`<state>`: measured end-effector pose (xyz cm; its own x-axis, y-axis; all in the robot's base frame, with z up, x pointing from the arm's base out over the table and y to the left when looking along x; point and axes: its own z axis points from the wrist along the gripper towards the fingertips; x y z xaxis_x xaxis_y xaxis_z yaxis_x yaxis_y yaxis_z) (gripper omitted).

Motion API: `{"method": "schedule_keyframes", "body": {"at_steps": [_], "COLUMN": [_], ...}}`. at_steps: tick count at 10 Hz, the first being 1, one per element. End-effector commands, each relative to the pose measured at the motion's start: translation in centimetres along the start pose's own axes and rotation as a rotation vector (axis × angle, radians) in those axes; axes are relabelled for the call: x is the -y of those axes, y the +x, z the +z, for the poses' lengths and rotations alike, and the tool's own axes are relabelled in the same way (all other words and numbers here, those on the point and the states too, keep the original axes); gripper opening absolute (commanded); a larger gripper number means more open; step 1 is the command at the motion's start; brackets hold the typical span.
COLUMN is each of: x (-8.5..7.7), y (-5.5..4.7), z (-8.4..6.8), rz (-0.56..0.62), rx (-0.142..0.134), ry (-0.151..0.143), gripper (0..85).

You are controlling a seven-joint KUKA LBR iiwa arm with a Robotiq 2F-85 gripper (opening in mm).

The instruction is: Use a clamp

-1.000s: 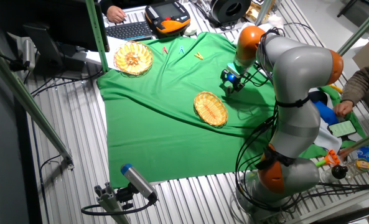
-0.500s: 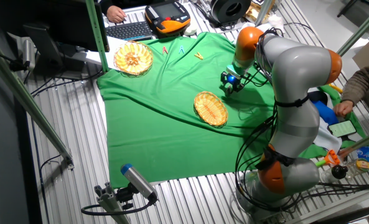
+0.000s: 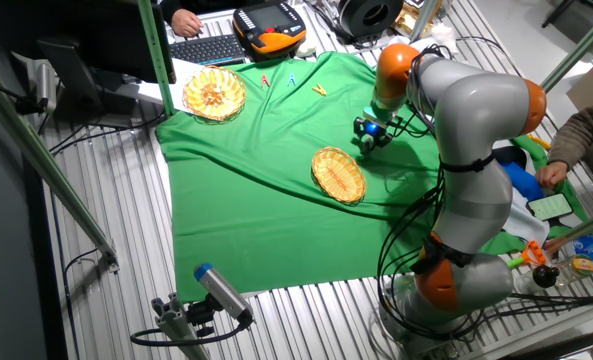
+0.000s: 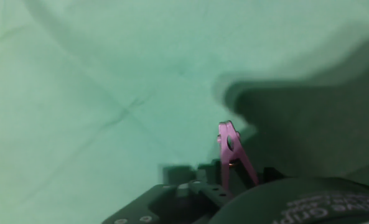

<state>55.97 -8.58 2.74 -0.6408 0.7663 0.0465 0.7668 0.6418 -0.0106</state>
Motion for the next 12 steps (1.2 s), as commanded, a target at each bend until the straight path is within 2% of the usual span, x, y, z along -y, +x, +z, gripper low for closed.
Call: {"method": "schedule_keyframes", "body": {"at_steps": [1, 2, 3, 4, 5, 7, 9, 11, 12], "x": [0.0, 0.1, 0.1, 0.1, 0.1, 0.1, -0.1, -0.2, -0.2], "y": [0.0, 0.0, 0.0, 0.0, 0.0, 0.0, 0.2, 0.4, 0.5], "z": [0.1, 0.2, 0.2, 0.3, 0.3, 0.0, -1.2, -2.9, -3.8], "rz": [-0.012, -0.024, -0.041, -0.067, -0.089, -0.112, -0.117, -0.118, -0.116], "rx": [-0.002, -0.004, -0.004, -0.003, -0.002, -0.007, -0.021, -0.073, -0.087], "ry": [-0.003, -0.007, -0.010, -0.011, -0.014, -0.021, -0.020, -0.005, -0.005], "gripper": [34.0, 34.0, 17.0, 17.0, 0.0, 0.0, 0.0, 0.0, 0.0]}}
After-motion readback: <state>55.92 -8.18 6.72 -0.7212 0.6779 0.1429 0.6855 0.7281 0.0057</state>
